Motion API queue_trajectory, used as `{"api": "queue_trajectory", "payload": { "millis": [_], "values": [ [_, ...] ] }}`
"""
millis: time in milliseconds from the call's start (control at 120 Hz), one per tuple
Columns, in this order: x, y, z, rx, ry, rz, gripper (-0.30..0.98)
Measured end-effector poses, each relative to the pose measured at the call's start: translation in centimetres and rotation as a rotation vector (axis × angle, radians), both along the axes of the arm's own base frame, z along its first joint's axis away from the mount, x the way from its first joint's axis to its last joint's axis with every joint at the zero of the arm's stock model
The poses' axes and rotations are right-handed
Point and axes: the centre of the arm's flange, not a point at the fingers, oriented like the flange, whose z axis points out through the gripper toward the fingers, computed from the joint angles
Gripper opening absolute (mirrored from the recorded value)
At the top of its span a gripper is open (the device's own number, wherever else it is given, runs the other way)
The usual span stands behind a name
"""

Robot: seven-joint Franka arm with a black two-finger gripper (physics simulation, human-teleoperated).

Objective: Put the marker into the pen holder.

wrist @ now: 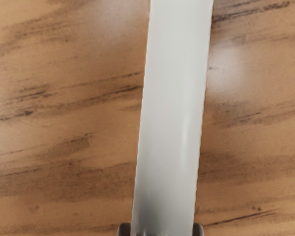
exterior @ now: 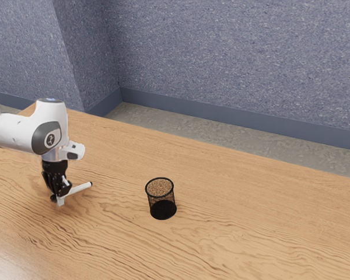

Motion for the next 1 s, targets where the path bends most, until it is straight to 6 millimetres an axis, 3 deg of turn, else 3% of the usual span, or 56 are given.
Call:
{"api": "queue_trajectory", "payload": {
  "millis": [142, 275, 375, 483, 700, 1000],
  "values": [
    [3.5, -1.6, 5.5, 0.041, -0.083, -0.04, -0.09],
    [7.5, -4.8, 11.5, 0.069, -0.14, -0.097, -0.06],
    [9.1, -7.4, 14.9, 0.076, -0.134, -0.127, -0.05],
    [9.5, -10.4, 17.3, 0.074, -0.078, -0.14, -0.04],
    [8.2, -19.4, 19.3, 0.062, 0.101, -0.178, -0.03],
    [4.8, -28.1, 17.4, 0.06, 0.33, -0.188, -0.03]
  ]
}}
